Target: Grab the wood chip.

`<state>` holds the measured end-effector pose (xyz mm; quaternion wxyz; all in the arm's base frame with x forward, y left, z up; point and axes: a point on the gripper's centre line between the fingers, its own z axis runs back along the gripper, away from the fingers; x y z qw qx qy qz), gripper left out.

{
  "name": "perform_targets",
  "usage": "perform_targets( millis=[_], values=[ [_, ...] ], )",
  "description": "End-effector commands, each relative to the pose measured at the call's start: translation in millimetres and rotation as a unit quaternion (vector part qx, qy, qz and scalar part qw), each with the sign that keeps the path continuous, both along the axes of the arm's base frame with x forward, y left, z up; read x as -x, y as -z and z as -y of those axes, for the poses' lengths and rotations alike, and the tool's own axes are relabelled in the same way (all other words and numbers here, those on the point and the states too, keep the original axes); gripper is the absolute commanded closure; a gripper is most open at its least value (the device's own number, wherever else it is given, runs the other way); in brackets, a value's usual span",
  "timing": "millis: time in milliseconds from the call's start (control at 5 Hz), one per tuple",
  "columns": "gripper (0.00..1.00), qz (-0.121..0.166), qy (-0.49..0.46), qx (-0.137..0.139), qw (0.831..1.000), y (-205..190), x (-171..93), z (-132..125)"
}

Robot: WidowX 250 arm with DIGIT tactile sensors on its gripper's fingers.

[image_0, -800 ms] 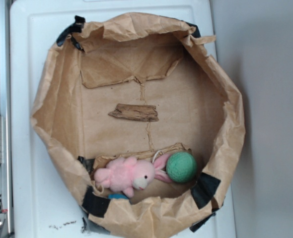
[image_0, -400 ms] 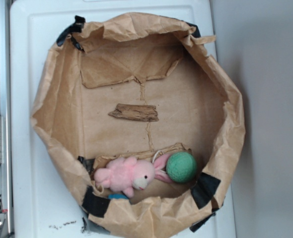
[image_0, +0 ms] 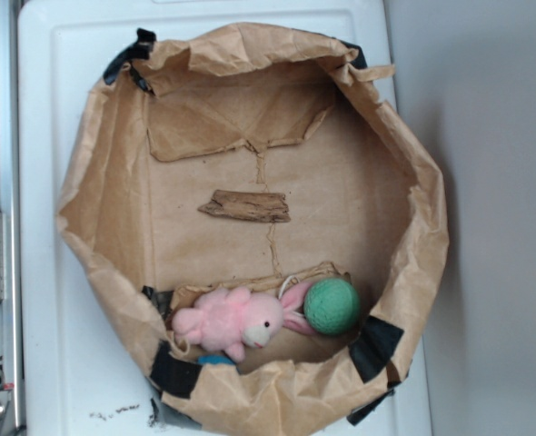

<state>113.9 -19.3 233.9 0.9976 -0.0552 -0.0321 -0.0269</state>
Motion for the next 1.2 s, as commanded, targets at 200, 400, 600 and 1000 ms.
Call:
perform_targets(
  millis=[200,400,600,1000],
  values=[
    [0.0,0.043,0.09,0.023,0.995,-31.7,-7.2,-52.3],
    [0.0,0.043,0.09,0.023,0.995,-31.7,-7.2,-52.3],
    [0.0,0.043,0.09,0.023,0.995,-31.7,-7.2,-52.3],
    [0.0,0.055,0.105,0.024,0.993,-2.2,-63.6,-66.2]
  ],
)
